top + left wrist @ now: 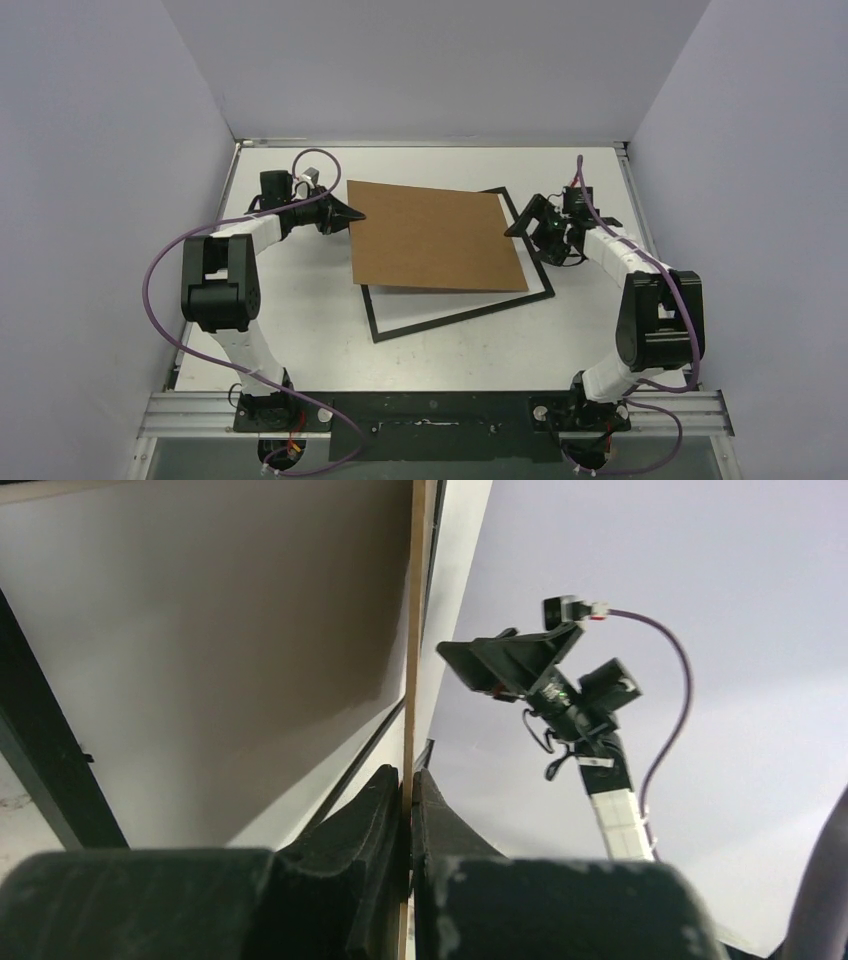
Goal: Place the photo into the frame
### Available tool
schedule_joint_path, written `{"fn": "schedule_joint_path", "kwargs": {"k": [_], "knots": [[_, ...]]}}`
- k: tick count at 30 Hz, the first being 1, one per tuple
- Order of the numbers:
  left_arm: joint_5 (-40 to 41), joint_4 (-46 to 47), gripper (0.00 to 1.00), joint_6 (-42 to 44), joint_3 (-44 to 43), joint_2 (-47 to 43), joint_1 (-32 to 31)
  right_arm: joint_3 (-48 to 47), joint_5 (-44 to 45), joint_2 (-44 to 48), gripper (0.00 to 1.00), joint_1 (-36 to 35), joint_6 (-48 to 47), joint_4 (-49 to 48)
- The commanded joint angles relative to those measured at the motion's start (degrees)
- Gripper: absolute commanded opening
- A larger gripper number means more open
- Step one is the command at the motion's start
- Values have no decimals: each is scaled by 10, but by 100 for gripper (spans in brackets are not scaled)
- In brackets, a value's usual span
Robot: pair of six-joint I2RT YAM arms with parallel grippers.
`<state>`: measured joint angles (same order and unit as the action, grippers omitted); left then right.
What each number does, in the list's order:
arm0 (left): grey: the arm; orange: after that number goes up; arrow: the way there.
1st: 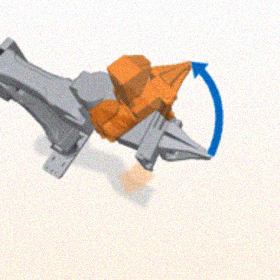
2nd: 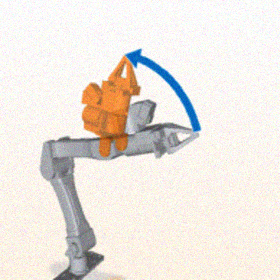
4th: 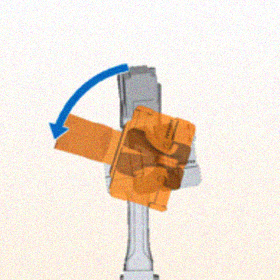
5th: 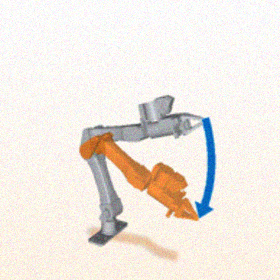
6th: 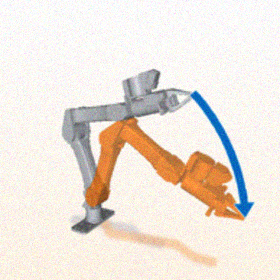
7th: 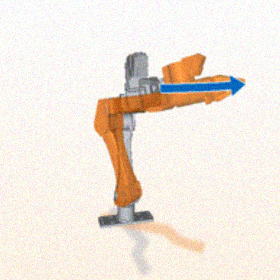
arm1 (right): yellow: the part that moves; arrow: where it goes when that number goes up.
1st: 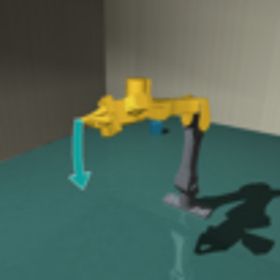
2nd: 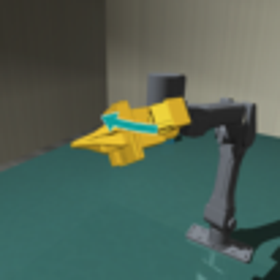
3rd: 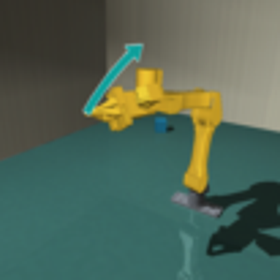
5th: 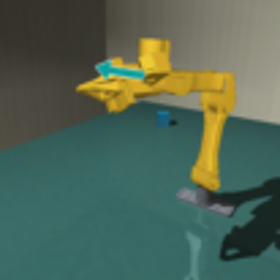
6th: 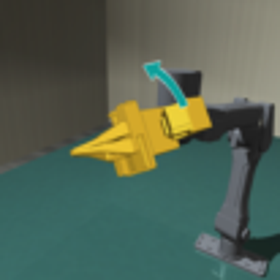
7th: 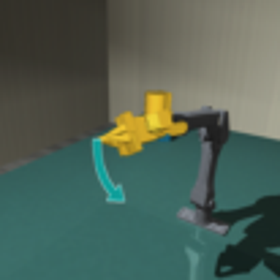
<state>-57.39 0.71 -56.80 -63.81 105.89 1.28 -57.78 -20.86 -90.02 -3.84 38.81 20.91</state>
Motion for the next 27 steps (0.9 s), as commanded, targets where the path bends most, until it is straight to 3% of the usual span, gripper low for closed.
{"fn": "schedule_joint_path", "kwargs": {"k": [1, 8, 13, 16, 19, 25, 27], "knots": [[-26, 8, 0, -62, -14, -17, 4, 34, -89, 1, 99, 37, 67, -57], [-35, 20, 0, -97, -12, -12, 4, 76, -146, -14, 99, 48, 97, -69], [-40, 21, 0, -103, -8, -8, 4, 108, -205, -24, 97, 55, 171, -170], [-41, 24, 0, -105, -7, -6, 4, 136, -240, -27, 91, 61, 253, -284], [-45, 24, 0, -98, -4, -7, 4, 154, -256, -19, 78, 69, 304, -371], [-42, 8, 1, -56, 2, -2, 7, 170, -278, -5, 31, 89, 308, -437], [-35, -6, 8, -25, 4, 1, 7, 174, -282, 1, 17, 99, 281, -440]]}}
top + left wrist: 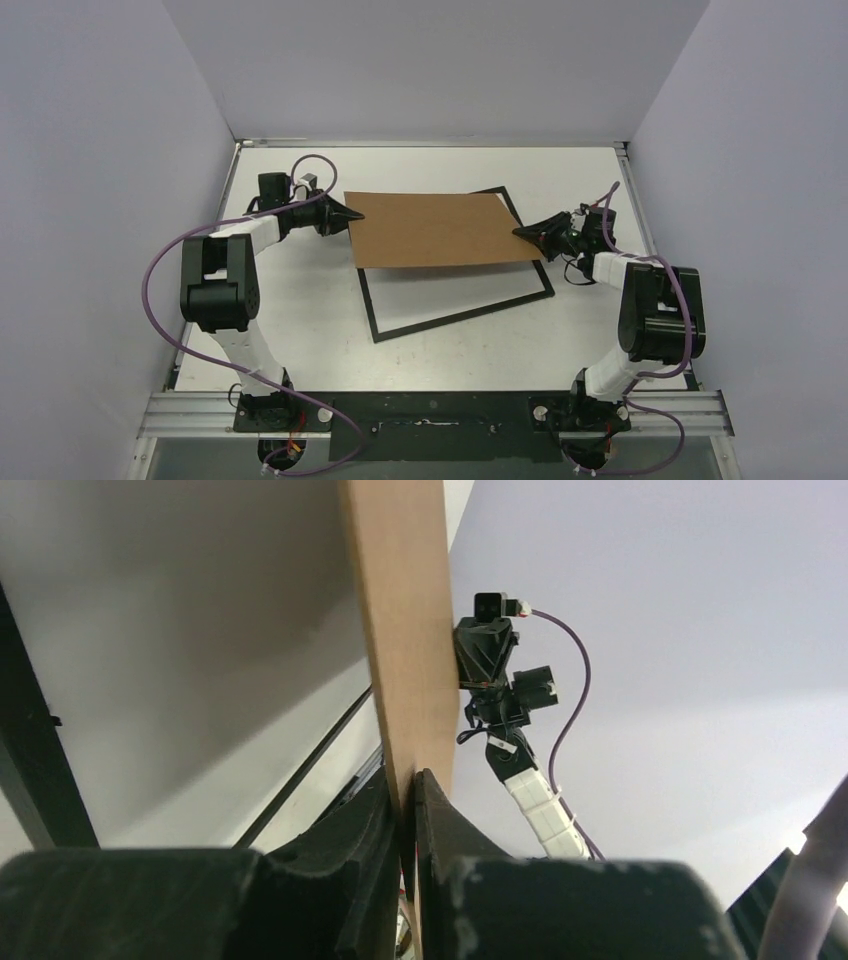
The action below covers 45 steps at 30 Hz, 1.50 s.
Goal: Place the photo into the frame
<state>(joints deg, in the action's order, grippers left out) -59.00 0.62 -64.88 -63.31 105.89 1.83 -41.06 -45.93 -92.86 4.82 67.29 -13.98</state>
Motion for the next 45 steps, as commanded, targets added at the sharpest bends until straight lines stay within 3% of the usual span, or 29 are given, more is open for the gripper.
{"fn": "schedule_joint_path", "kwargs": {"k": [1, 3, 9, 14, 18, 22, 27, 36, 41, 45], "knots": [[-13, -22, 12, 69, 1, 4, 4, 4, -34, 32, 10, 14, -26, -89], [0, -43, 20, 93, 7, 8, 3, -6, -25, 35, 0, 19, -87, -55], [38, -81, 30, 164, 16, 31, 2, -23, -14, 35, 0, 32, -157, -92], [67, -124, 50, 210, 15, 30, 2, -36, -25, 22, 0, 49, -196, -113], [101, -184, 61, 258, -8, 24, 4, -44, -30, 17, 0, 50, -245, -80], [131, -218, 62, 280, -19, 20, 3, -64, -27, 19, 0, 27, -300, -15], [154, -195, 70, 280, -15, -10, 4, -35, -34, 34, 0, 22, -310, -26], [237, -185, 73, 285, -8, -32, 6, 12, -10, 96, 0, 23, -350, 19], [252, -178, 71, 275, -26, 2, 6, 12, 6, 116, 0, 26, -386, 59], [248, -177, 63, 269, -37, 25, 4, 14, 10, 116, 0, 18, -394, 54]]}}
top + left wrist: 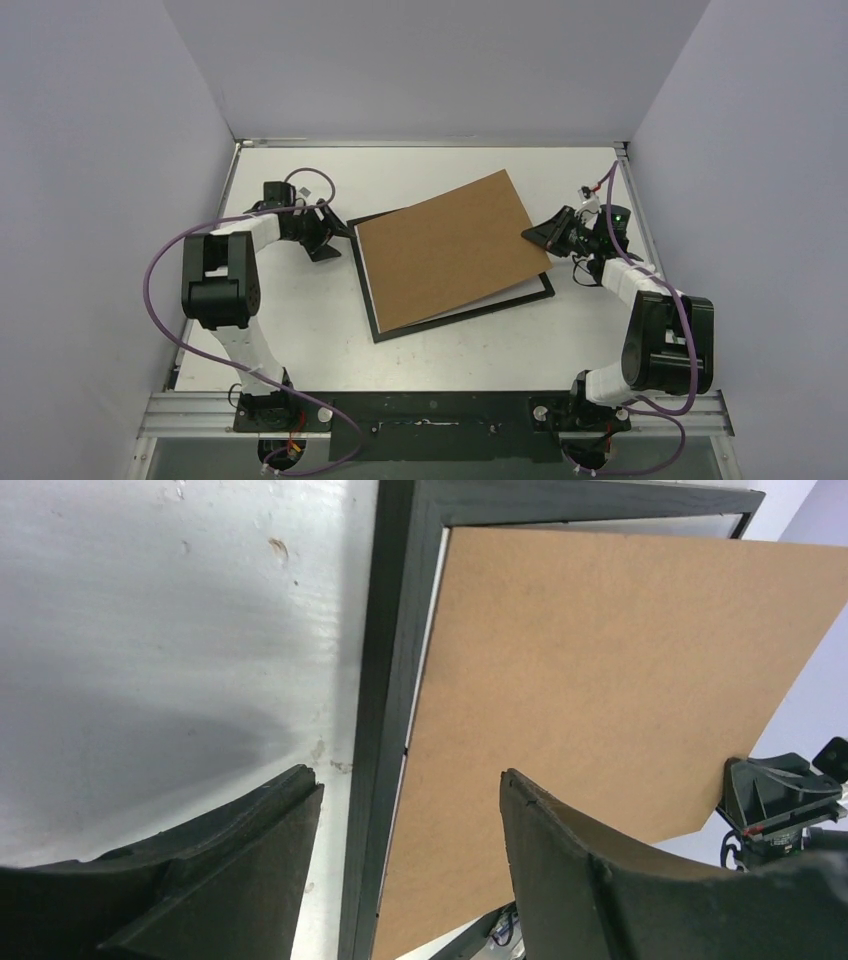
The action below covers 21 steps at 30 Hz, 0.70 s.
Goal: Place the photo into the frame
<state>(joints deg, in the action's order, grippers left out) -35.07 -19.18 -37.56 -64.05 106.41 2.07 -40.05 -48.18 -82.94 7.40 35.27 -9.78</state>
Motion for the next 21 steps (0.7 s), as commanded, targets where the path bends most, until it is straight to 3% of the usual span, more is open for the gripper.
{"fn": "schedule_joint_path", "kwargs": {"k": [1, 13, 21], "knots": [[5, 20, 62, -5, -29, 25, 1, 7, 37, 14, 0, -12, -77, 8], [-39, -6, 56, 0, -46, 73, -7, 4, 68, -10, 0, -47, -99, 5], [-53, -1, 52, -5, -49, 83, -9, -2, 81, -15, 11, -64, -102, 31]]}}
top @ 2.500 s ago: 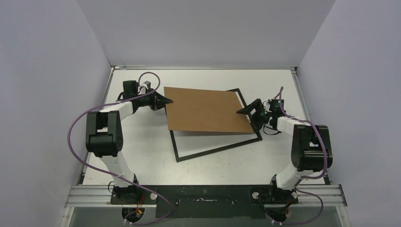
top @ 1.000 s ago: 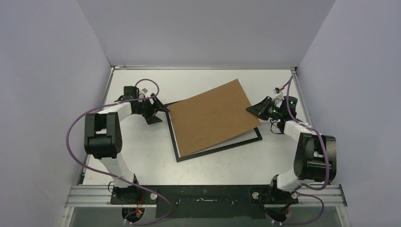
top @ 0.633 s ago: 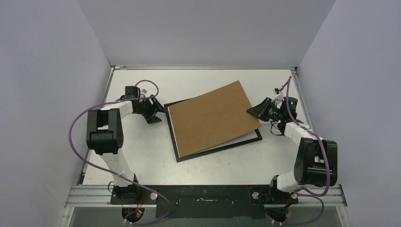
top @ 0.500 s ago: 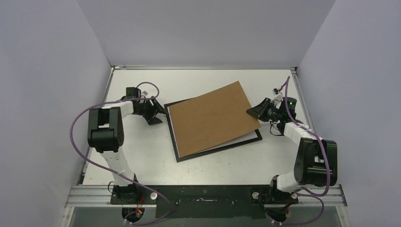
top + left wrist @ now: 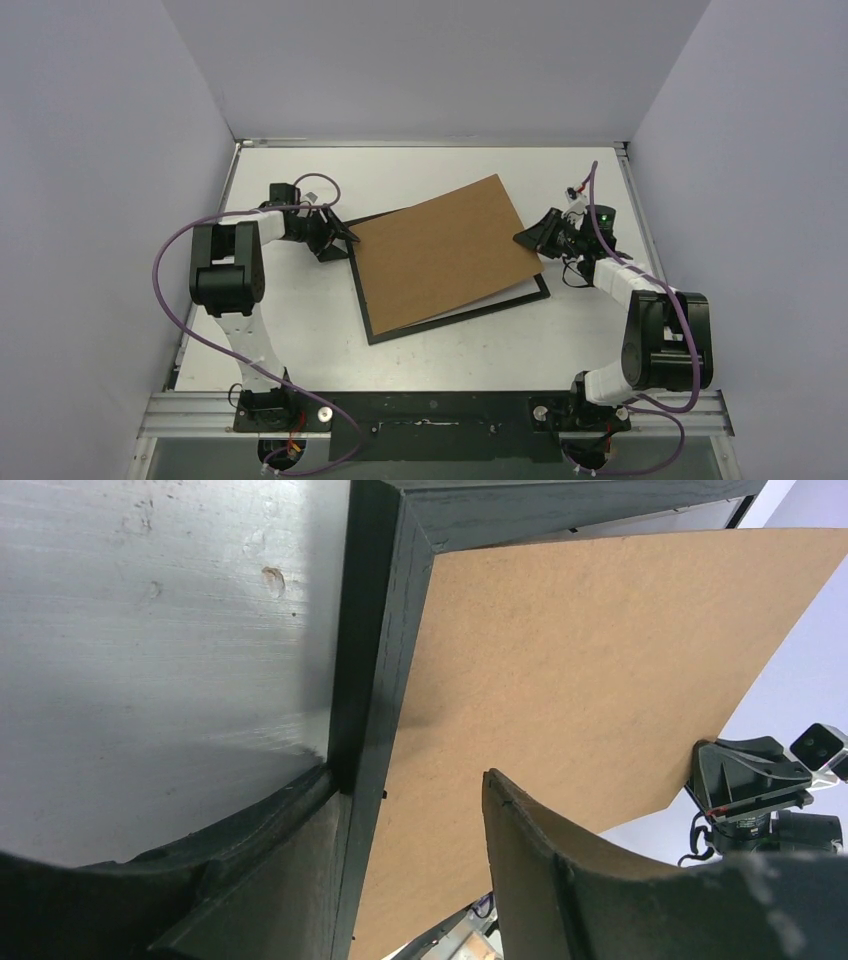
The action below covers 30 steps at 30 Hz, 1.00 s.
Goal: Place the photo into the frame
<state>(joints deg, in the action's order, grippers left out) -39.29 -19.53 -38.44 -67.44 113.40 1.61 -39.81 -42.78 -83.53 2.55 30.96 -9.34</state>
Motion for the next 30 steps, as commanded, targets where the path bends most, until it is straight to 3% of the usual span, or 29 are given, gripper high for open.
{"fn": "schedule_joint_path", "kwargs": {"k": [1, 11, 14, 20, 23, 30], "knots": [[-11, 3, 52, 4, -18, 15, -5, -11, 30, -10, 13, -18, -59, 37], [-21, -17, 52, 23, -51, 35, -7, -72, 69, -44, 16, -61, -77, 123], [-7, -26, 52, 23, -58, 34, -6, -87, 94, -39, 28, -63, -79, 159], [5, -46, 54, 31, -72, 38, -2, -127, 155, -21, 61, -61, -92, 241], [8, -52, 55, 36, -80, 39, 0, -140, 179, -11, 69, -56, -102, 282], [11, -64, 55, 42, -94, 44, 5, -160, 266, 4, 73, -53, -129, 338]]}}
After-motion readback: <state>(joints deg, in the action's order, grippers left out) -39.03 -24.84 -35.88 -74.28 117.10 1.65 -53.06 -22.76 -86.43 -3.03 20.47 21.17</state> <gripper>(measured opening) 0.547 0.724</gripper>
